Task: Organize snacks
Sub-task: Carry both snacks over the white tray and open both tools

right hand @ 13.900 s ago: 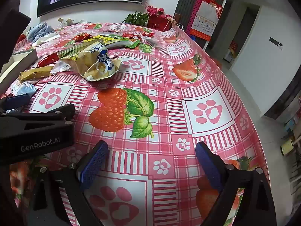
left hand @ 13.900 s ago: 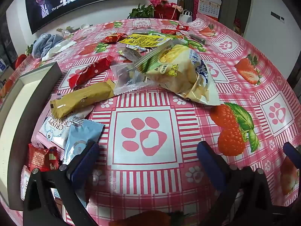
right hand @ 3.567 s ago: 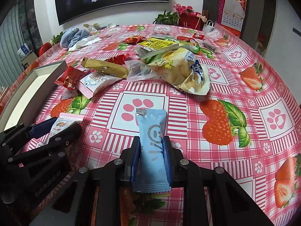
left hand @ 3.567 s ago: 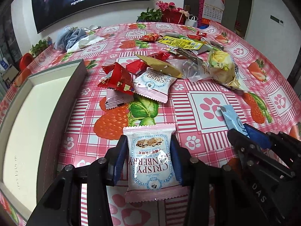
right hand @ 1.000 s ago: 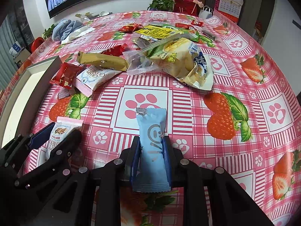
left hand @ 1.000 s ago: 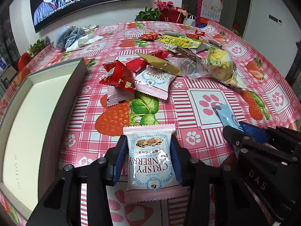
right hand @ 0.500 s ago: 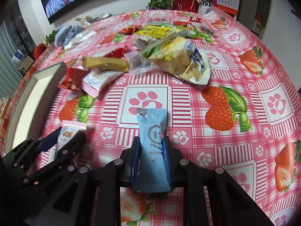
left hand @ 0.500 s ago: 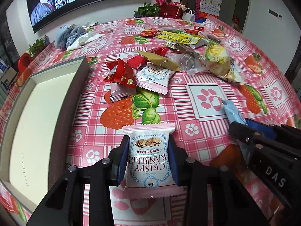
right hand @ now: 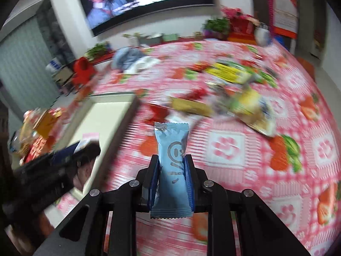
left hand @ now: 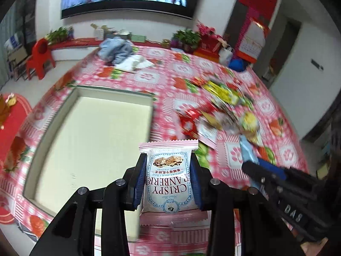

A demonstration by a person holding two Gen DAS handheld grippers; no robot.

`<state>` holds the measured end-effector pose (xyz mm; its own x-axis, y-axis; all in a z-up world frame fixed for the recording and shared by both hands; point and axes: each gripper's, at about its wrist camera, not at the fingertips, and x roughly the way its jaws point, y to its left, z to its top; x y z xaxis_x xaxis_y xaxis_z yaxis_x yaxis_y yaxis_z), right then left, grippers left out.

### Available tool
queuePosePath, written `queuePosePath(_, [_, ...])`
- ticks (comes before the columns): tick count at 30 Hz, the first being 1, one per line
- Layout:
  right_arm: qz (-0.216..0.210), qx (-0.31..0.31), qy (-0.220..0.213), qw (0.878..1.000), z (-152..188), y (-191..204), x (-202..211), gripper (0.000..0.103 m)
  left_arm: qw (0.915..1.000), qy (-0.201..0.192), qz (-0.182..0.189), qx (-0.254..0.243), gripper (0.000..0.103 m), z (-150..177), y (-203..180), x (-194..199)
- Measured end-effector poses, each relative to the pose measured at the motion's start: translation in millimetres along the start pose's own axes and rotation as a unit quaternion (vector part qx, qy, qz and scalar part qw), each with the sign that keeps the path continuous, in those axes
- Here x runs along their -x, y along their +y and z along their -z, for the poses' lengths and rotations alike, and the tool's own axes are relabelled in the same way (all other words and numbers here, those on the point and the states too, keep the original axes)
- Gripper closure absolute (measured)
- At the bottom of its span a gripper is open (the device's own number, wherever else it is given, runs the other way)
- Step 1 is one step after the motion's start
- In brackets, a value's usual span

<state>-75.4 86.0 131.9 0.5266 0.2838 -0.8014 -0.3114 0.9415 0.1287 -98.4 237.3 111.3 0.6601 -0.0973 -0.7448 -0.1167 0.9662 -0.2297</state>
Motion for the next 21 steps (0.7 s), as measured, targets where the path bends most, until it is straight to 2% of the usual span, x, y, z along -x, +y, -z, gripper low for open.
queuePosePath(4, [-0.045,0.048,0.006,0.998,-15,50,-14,0.078,0.9987,-0.009,-0.047,0.017,0.062,-21,47,5])
queuePosePath(9, [-0.080,0.104,0.028,0.991,-38,111,-56,0.078,0.9948,0.023,-0.081,0.057,0.062,-43,106,-20])
queuePosePath(12, [-0.076,0.113,0.052,0.989,-55,133,-94,0.078,0.9913,0.044,-0.095,0.080,0.062,-53,131,-38])
queuePosePath(16, [-0.056,0.100,0.092,0.989,-75,142,-146,0.078,0.9865,0.071,-0.116,0.091,0.061,-62,145,-68])
queuePosePath(17, [-0.052,0.095,0.099,0.989,-78,140,-154,0.078,0.9842,0.084,-0.123,0.097,0.060,-63,149,-78])
queuePosePath(20, [-0.055,0.083,0.115,0.988,-84,138,-168,0.078,0.9817,0.114,-0.117,0.098,0.040,-59,153,-89])
queuePosePath(21, [-0.050,0.079,0.118,0.989,-83,136,-166,0.078,0.9833,0.106,-0.116,0.092,0.035,-55,152,-85])
